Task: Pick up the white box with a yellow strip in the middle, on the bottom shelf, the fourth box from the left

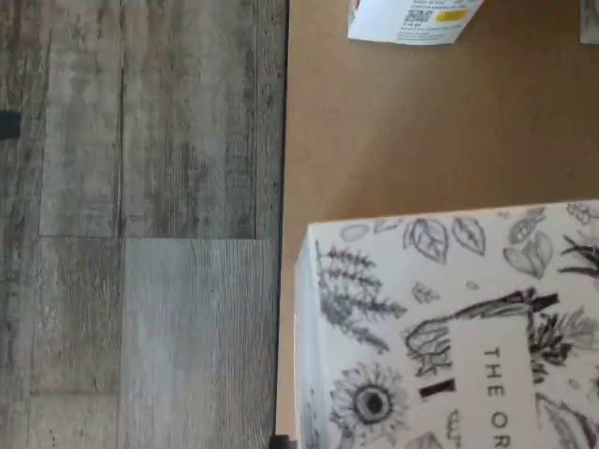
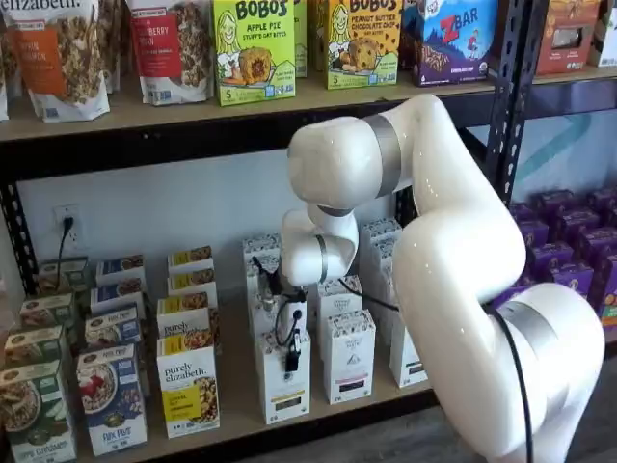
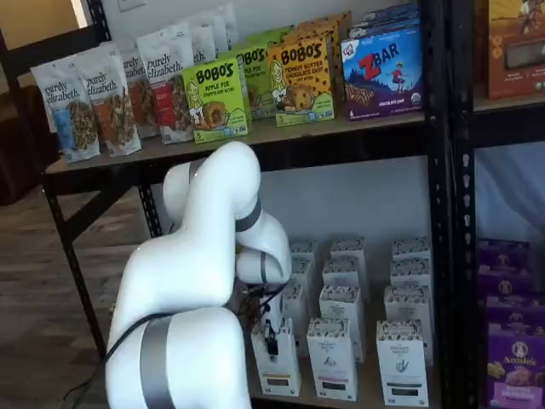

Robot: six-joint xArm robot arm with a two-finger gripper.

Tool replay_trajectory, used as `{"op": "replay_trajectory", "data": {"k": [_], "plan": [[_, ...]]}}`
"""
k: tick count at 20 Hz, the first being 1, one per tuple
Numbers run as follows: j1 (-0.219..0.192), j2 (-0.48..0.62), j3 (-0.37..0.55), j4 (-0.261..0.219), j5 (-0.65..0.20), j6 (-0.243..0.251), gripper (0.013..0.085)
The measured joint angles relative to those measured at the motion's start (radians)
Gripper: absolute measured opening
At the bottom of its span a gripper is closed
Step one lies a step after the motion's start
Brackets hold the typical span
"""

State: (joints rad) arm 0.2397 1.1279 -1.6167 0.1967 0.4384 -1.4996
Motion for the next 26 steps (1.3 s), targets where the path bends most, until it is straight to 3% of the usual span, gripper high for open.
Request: {"op": "replay_trajectory", "data": {"k": [4, 12, 26], "plan": [[-0.001, -0.007, 0.006, 0.005, -0.001, -0.005, 0.0690], [0.001, -0.015, 0.015, 0.009, 0.004, -0.006, 0.0490], [0.006, -0.061, 0.083, 0.002, -0.012, 0.003, 0.0450]]}}
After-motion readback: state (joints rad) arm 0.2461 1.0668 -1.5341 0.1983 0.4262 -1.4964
